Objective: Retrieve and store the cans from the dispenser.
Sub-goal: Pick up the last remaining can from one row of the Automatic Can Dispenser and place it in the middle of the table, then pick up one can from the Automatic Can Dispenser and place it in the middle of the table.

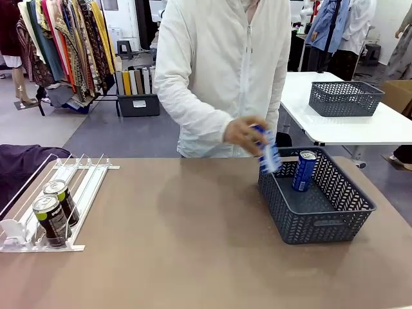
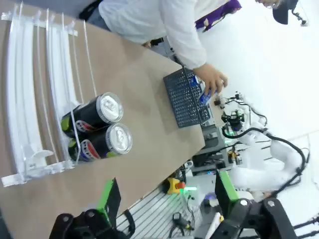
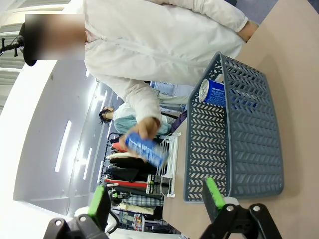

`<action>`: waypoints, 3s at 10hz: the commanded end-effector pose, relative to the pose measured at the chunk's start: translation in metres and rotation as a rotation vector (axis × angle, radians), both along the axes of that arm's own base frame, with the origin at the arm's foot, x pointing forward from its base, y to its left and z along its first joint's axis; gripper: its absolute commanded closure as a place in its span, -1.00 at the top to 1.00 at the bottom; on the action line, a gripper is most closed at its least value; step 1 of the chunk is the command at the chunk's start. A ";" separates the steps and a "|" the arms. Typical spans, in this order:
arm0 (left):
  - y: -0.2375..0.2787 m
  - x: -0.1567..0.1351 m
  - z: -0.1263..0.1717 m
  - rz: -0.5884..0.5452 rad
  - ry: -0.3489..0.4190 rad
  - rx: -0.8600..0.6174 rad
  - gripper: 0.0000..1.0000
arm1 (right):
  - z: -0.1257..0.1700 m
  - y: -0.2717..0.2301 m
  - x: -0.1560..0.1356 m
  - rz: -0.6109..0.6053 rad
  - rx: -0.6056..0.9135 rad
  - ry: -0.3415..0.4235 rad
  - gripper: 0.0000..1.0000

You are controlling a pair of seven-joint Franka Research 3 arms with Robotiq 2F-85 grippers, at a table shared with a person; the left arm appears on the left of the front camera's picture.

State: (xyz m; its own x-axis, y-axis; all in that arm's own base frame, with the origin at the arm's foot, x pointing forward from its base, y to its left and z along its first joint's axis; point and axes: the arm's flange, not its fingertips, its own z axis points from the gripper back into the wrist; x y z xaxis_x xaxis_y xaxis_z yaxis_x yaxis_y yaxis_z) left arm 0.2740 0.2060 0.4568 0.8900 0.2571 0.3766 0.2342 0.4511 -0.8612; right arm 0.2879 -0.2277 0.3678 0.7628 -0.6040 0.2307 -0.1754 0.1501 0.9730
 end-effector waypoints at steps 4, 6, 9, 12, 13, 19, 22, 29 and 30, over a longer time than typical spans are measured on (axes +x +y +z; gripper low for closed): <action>-0.008 0.000 0.022 0.001 -0.018 0.031 1.00 | 0.004 0.001 -0.002 0.007 0.004 0.006 1.00; -0.008 0.000 0.022 0.001 -0.018 0.031 1.00 | 0.004 0.001 -0.002 0.007 0.004 0.006 1.00; -0.008 0.000 0.022 0.001 -0.018 0.031 1.00 | 0.004 0.001 -0.002 0.007 0.004 0.006 1.00; -0.008 0.000 0.022 0.001 -0.018 0.031 1.00 | 0.004 0.001 -0.002 0.007 0.004 0.006 1.00; -0.008 0.000 0.022 0.001 -0.018 0.031 1.00 | 0.004 0.001 -0.002 0.007 0.004 0.006 1.00; -0.103 0.044 0.065 -0.149 0.165 0.569 1.00 | 0.004 0.001 -0.002 0.007 0.004 0.006 1.00; -0.182 0.069 0.064 -0.076 0.260 0.904 1.00 | 0.004 0.001 -0.002 0.007 0.004 0.006 1.00; -0.232 0.095 0.027 -0.003 0.370 1.023 1.00 | 0.004 0.001 -0.002 0.007 0.004 0.006 1.00; -0.233 0.097 0.023 -0.001 0.379 1.024 1.00 | 0.004 0.001 -0.002 0.007 0.004 0.006 1.00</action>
